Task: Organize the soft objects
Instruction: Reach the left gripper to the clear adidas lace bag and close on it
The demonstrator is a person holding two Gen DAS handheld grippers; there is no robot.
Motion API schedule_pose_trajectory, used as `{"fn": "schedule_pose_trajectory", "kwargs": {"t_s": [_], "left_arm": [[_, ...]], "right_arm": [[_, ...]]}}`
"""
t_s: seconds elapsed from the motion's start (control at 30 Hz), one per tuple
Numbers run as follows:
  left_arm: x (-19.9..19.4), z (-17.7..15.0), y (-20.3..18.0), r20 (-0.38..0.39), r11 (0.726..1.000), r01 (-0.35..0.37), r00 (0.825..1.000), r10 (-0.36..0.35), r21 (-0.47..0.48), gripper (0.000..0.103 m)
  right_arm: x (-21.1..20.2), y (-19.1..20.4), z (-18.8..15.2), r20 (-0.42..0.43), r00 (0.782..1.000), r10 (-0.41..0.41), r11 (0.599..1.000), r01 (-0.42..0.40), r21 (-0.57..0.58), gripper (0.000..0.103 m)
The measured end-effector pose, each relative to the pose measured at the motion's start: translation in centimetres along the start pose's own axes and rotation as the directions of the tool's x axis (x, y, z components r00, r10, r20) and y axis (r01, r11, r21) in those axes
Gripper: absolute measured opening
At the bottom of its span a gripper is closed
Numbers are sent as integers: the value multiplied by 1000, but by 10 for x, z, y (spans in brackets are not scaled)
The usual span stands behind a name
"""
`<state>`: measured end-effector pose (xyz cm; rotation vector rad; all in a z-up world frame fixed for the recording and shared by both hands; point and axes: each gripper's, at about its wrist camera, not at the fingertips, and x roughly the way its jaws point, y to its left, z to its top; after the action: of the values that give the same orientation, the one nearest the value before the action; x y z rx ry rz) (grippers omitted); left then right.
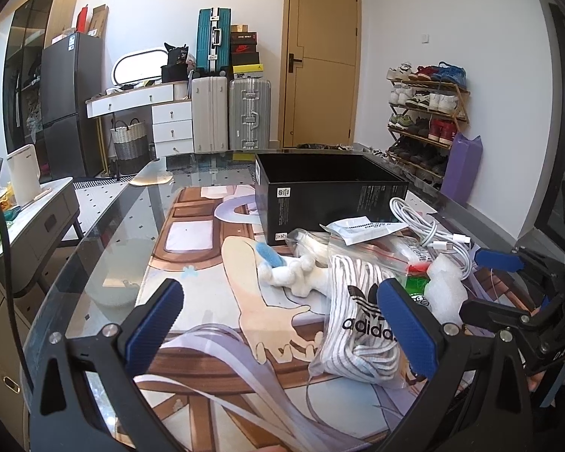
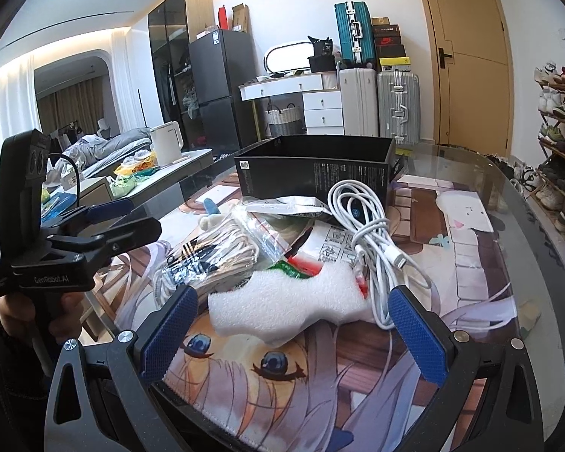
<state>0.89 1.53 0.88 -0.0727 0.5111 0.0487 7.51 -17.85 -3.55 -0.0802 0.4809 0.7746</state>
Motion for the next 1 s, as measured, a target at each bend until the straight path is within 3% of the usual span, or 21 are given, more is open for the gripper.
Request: {"fn": "schedule_pose_trajectory", "kwargs": {"t_s": [0.3,0.7,1.0], "left_arm": [[8,8,0,-5,1000,17,1000,-16,26,103],[8,3,-2,-21,999,22,1000,-22,28,103],[10,1,-6,-38,998,41,998,-40,37,103]], "right_arm": [[11,-4,6,-54,998,22,1000,-21,15,102],[10,6,4,-56,998,21,999,-24,-46,102],[28,-2,8,-102,994,32,999,-33,-5,99]]}}
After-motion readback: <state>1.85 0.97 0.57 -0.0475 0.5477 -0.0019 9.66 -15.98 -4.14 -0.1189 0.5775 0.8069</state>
